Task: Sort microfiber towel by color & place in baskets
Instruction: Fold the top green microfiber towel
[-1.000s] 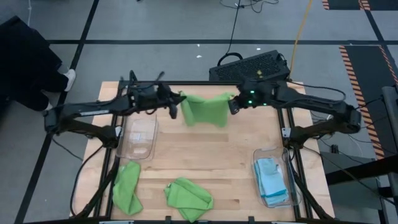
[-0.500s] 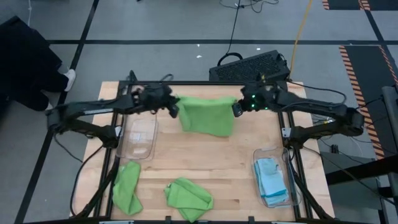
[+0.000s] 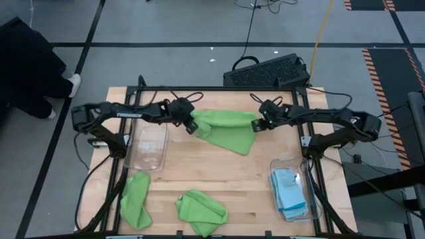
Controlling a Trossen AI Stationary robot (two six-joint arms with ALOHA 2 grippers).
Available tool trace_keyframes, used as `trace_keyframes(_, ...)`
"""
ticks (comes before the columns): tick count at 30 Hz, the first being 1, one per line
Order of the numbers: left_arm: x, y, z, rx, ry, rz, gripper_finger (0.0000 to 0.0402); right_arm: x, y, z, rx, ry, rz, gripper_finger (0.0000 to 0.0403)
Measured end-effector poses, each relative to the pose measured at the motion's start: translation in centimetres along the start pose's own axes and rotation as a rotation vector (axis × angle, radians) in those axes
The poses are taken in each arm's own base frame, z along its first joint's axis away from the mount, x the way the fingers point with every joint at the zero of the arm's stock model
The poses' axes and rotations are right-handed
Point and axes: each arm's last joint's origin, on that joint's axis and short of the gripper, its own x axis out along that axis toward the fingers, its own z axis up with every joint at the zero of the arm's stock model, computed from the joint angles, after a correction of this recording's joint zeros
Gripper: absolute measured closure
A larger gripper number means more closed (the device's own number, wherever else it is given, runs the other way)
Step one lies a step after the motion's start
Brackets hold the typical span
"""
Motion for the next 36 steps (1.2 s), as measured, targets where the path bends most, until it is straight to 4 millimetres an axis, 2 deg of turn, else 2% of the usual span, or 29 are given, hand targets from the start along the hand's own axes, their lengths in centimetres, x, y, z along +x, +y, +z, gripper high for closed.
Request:
trace_keyframes(3, -1.7, 0.5, 0.9, 0.028, -0.030, 0.027, 0.0262, -0.8, 0.6, 0.3, -0.024, -0.039, 0.062, 0.0260)
trace_keyframes(6, -3.9, 0.8, 2.0, 0.060, -0.087, 0.030, 0.0217, -2.2, 2.3, 0.8, -0.073, -0.172, 0.172, 0.0224)
trace_keyframes(11, -6.2, 0.7, 3.7, 0.064, -0.246, -0.002, 0.0175, -3.7, 5.5, 1.0, -0.186, -0.362, 0.392, 0.0217)
trace_keyframes(13, -6.4, 0.8, 3.8, 0.062, -0.263, -0.006, 0.0170, -2.9, 6.2, 0.3, -0.228, -0.333, 0.396, 0.0226)
trace_keyframes(16, -6.3, 0.8, 4.4, 0.049, -0.314, -0.009, 0.0172, -0.7, 6.9, -1.5, -0.307, -0.217, 0.353, 0.0239)
trace_keyframes(22, -6.0, 1.3, 4.6, 0.017, -0.327, -0.004, 0.0178, 2.9, 8.7, -4.6, -0.350, -0.054, 0.301, 0.0249)
trace_keyframes(27, -4.6, 1.6, 4.4, -0.028, -0.281, 0.001, 0.0178, 4.2, 10.2, -6.2, -0.446, 0.098, 0.297, 0.0250)
trace_keyframes(30, -2.7, 1.7, 3.9, -0.034, -0.216, 0.017, 0.0178, 3.9, 10.3, -6.9, -0.530, 0.240, 0.246, 0.0250)
trace_keyframes(36, 1.7, 1.1, 2.5, -0.030, -0.084, -0.040, 0.0178, 1.3, 7.9, -7.8, -0.654, 0.553, 0.063, 0.0250)
